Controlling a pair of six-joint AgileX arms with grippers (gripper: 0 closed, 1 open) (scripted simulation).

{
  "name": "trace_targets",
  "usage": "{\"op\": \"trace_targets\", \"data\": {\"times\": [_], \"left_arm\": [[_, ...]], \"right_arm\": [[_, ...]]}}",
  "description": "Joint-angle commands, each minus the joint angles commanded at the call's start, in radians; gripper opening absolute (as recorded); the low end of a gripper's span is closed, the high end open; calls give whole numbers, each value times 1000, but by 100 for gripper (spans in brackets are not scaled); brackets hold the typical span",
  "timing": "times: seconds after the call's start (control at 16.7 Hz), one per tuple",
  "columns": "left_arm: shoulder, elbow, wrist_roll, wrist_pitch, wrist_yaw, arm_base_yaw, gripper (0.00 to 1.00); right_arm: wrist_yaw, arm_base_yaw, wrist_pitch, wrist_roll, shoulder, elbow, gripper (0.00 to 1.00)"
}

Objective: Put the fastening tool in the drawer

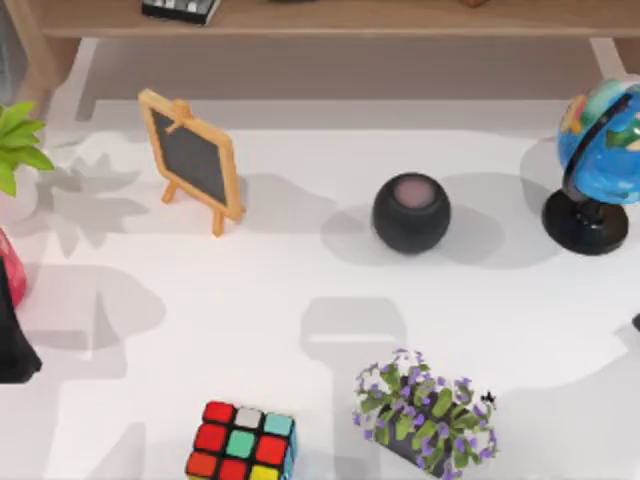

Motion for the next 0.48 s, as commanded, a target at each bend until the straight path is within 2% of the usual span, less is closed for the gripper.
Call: {"op": "trace_targets", "data": {"times": [0.18, 0.48], "left_arm": [[0, 0, 0, 0, 0, 0, 100], [0, 0, 0, 0, 0, 0, 100]], "right_arm": [[0, 0, -1, 0, 1, 1, 100], [0, 0, -1, 0, 1, 1, 62]]}}
